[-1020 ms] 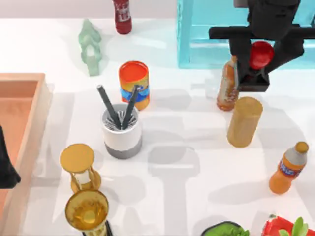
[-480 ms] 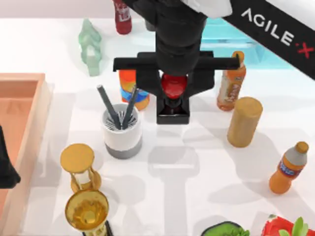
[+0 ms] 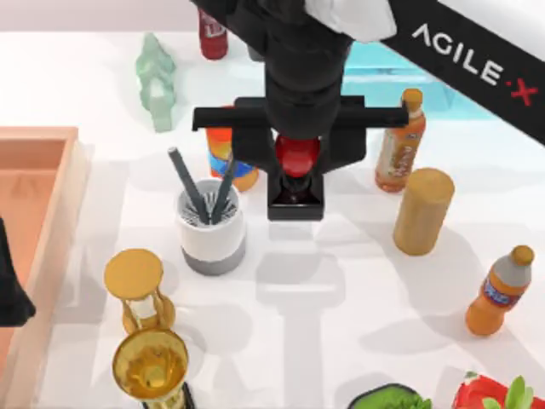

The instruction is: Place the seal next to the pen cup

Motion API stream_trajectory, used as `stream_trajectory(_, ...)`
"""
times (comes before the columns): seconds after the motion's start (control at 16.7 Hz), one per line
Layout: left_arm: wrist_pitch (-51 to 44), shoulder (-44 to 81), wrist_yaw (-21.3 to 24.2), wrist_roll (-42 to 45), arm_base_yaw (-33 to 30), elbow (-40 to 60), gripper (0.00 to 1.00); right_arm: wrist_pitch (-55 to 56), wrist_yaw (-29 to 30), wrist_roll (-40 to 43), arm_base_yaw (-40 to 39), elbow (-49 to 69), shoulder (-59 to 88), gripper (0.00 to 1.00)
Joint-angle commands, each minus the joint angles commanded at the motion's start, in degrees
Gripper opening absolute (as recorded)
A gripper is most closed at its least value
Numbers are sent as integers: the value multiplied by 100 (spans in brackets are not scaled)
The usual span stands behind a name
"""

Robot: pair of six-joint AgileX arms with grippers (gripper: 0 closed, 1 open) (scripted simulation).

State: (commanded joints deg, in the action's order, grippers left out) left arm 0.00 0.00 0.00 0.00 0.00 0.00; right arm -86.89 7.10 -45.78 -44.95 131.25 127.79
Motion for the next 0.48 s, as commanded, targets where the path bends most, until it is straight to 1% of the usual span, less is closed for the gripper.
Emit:
stream_trajectory(0.18,0,0,0,0,0,0,100,209,11,0,-4,-251,-47,0)
stream_trajectory(0.36,0,0,0,0,0,0,100,216,12,0,-4,-257,-49,0)
stream_trajectory(0.48,0,0,0,0,0,0,100,216,12,0,-4,-257,-49,15)
